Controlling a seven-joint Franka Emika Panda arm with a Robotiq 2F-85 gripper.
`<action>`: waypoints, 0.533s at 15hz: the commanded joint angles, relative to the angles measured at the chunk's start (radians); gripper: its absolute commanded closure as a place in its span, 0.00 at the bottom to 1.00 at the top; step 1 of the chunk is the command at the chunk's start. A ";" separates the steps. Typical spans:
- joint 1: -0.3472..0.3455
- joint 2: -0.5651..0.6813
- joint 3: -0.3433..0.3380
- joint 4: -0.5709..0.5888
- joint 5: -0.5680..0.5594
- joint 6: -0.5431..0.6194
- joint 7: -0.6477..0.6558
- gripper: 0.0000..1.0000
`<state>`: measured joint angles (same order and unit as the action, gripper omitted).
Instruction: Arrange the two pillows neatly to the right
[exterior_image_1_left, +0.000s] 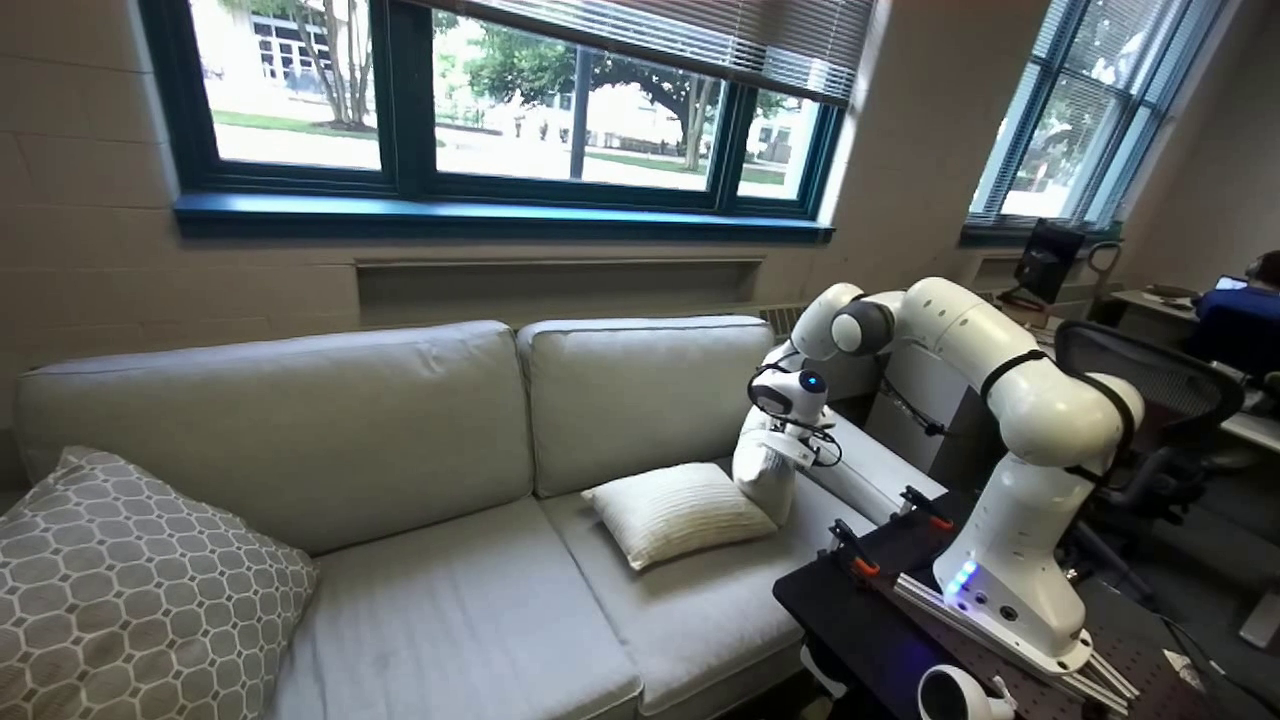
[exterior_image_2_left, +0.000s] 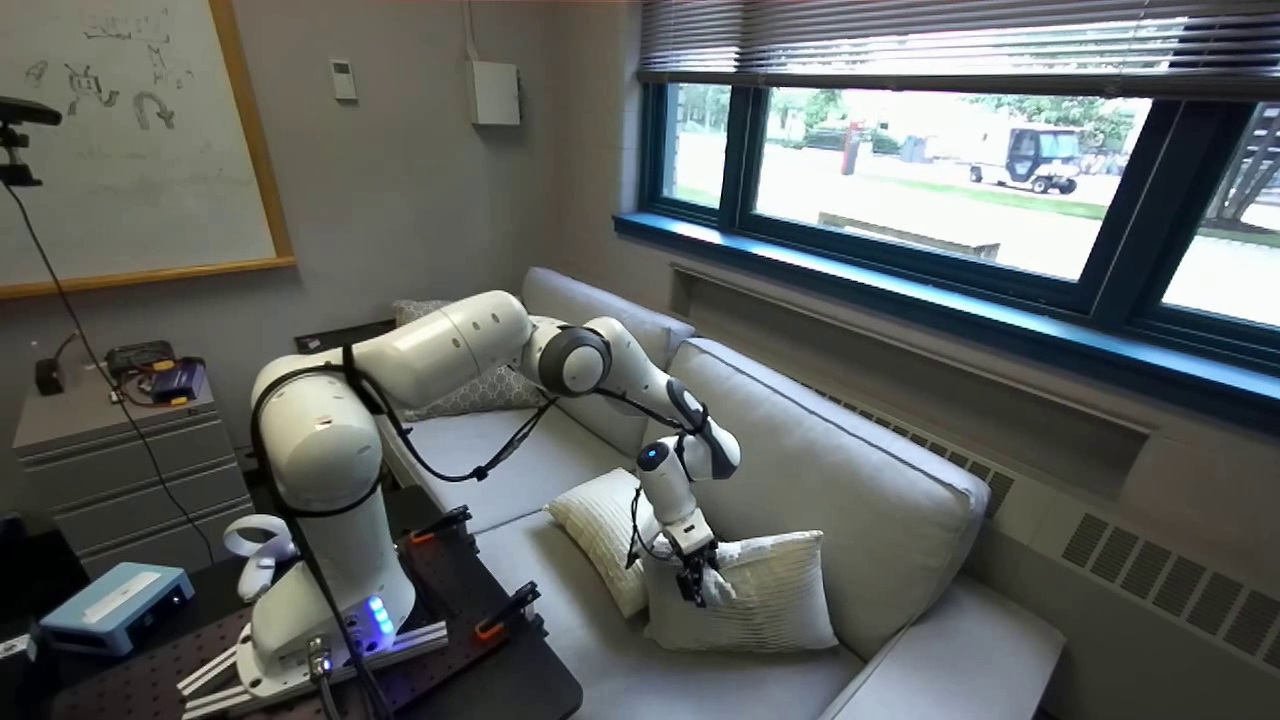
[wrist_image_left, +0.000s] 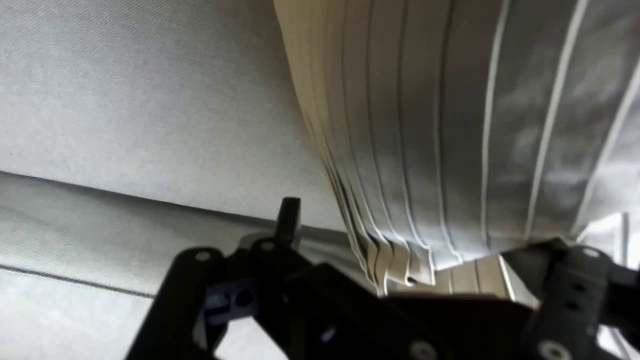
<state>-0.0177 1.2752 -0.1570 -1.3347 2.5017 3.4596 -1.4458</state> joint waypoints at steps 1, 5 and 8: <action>0.010 -0.090 0.015 -0.051 0.035 -0.001 -0.023 0.00; -0.006 -0.123 0.049 -0.041 0.031 -0.002 -0.032 0.00; -0.040 -0.127 0.106 -0.026 0.023 -0.003 -0.050 0.00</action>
<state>-0.0135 1.1821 -0.1106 -1.3452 2.5085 3.4564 -1.4487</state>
